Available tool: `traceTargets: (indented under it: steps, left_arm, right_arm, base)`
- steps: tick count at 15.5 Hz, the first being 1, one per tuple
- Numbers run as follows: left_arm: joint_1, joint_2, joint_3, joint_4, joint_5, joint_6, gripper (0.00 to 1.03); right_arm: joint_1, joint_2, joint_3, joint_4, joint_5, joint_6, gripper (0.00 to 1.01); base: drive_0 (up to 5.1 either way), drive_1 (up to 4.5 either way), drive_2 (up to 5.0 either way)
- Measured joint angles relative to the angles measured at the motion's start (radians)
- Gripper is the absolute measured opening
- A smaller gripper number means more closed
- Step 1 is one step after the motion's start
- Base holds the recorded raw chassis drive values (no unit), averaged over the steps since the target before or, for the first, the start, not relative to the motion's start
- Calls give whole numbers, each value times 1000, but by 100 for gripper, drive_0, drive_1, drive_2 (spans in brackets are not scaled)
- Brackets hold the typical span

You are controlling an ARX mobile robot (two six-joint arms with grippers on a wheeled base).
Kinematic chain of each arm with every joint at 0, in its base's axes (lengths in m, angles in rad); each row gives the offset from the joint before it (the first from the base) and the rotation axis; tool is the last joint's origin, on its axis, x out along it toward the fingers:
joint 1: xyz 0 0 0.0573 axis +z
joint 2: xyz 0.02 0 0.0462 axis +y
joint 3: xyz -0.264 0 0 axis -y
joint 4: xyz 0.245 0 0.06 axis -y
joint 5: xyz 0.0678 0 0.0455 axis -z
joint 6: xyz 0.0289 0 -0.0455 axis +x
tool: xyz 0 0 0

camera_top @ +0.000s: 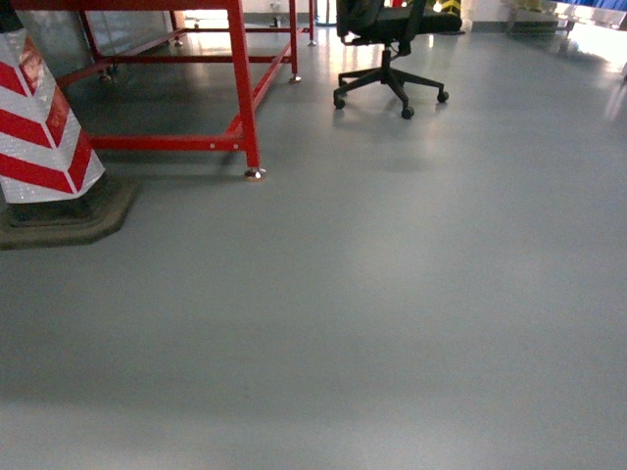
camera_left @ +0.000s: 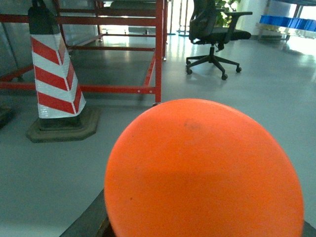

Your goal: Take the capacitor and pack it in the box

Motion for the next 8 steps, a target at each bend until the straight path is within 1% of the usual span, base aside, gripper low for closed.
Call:
traceTargets:
  steps: [8]
  left_arm:
    - [0,0,0,0,-1,0,44]
  right_arm:
    - [0,0,0,1,0,0,98]
  base:
    - [-502,238,238]
